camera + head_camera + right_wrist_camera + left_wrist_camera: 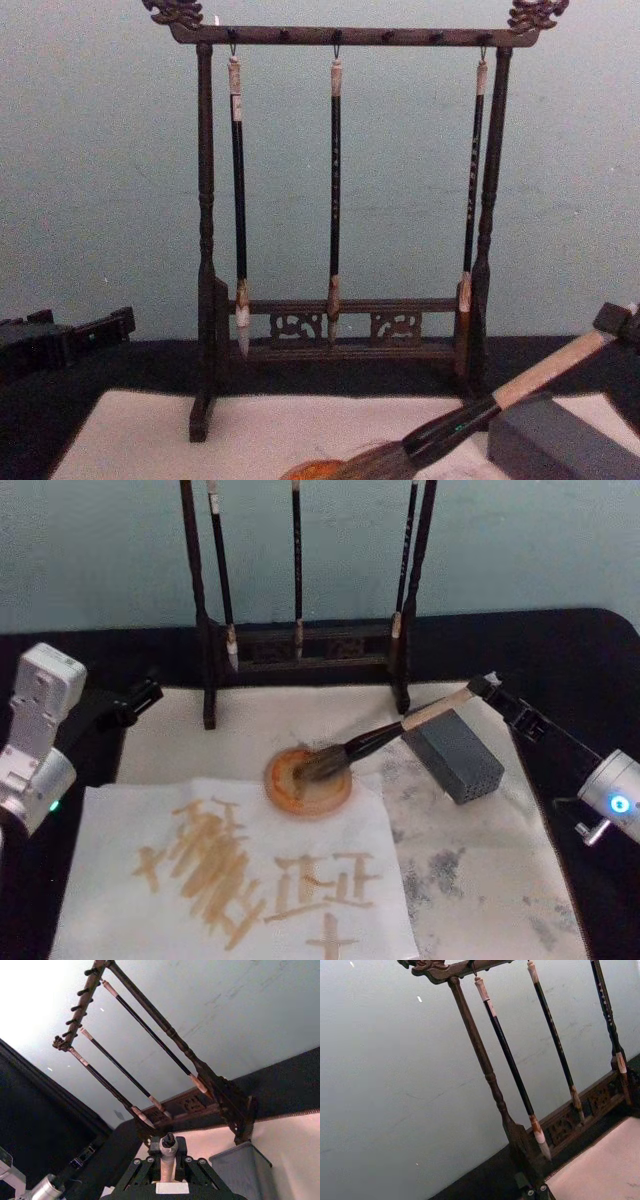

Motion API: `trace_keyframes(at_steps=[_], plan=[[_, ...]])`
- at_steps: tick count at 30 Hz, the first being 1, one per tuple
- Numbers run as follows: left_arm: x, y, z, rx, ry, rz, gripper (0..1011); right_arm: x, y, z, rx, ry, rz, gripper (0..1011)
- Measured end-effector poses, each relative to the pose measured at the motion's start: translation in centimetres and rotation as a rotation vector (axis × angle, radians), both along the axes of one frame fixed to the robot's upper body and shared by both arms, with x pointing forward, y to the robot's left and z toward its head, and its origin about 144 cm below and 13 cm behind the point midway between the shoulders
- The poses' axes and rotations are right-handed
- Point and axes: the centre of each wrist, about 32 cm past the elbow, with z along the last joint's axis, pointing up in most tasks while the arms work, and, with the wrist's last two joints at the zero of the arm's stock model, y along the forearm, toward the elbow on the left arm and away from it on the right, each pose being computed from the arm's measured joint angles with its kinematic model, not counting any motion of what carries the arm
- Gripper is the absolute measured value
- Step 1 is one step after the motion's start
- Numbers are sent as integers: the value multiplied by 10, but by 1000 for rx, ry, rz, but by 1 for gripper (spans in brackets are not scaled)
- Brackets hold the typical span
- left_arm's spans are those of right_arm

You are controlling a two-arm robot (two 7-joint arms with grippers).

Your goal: Pick up the brush from the inkstone, write on the paper, then place the brush back to its original position.

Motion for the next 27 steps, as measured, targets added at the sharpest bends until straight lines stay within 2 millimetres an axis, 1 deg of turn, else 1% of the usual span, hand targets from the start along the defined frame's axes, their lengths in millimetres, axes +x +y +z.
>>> trace_keyframes(at_steps=[27], plan=[[0,0,0,0,0,0,1002,1,-3,-11,17,70,4,172]])
